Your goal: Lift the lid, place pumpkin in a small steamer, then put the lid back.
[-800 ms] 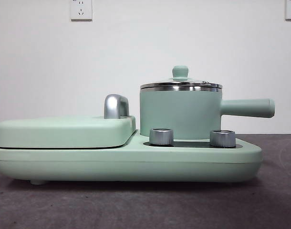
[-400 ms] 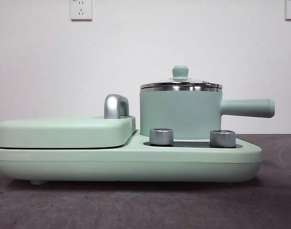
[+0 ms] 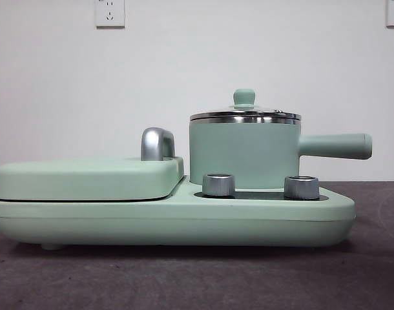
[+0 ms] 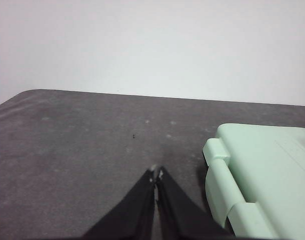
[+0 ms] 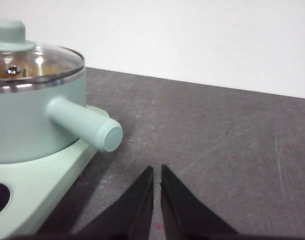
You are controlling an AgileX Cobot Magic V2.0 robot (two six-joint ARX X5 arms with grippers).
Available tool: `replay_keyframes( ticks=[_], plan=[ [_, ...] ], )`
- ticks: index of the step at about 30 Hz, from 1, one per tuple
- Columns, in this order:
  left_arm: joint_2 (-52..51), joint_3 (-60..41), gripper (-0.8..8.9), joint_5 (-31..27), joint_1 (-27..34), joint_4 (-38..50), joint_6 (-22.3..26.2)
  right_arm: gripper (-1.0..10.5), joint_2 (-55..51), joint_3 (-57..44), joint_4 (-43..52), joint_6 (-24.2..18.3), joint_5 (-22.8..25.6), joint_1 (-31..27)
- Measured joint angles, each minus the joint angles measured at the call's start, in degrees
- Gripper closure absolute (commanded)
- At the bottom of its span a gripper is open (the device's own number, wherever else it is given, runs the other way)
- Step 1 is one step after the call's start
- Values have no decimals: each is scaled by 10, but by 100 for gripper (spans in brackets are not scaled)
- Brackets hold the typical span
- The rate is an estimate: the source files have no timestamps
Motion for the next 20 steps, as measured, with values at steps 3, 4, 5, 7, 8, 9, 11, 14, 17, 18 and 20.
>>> replay_keyframes(
  ticks=[3, 4, 5, 7, 8, 9, 11, 14, 17, 18, 20],
  plan=[
    [0, 0, 807, 0, 0, 0, 0, 922, 0, 0, 4, 0, 0, 0],
    [0, 0, 807, 0, 0, 0, 0, 922, 0, 0, 4, 0, 0, 0],
    [0, 0, 807, 0, 0, 0, 0, 922, 0, 0, 4, 0, 0, 0],
    [0, 0, 807, 0, 0, 0, 0, 922, 0, 0, 4, 0, 0, 0],
    [0, 0, 807, 0, 0, 0, 0, 922, 0, 0, 4, 0, 0, 0],
    [0, 0, 807, 0, 0, 0, 0, 922, 0, 0, 4, 0, 0, 0],
    [0, 0, 806, 0, 0, 0, 0, 922, 0, 0, 4, 0, 0, 0],
    [0, 0, 807, 0, 0, 0, 0, 922, 0, 0, 4, 0, 0, 0],
    [0, 0, 807, 0, 0, 0, 0, 922, 0, 0, 4, 0, 0, 0],
    [0, 0, 807, 0, 0, 0, 0, 922, 0, 0, 4, 0, 0, 0],
    [0, 0, 807, 0, 0, 0, 0, 922, 0, 0, 4, 0, 0, 0]
  ],
)
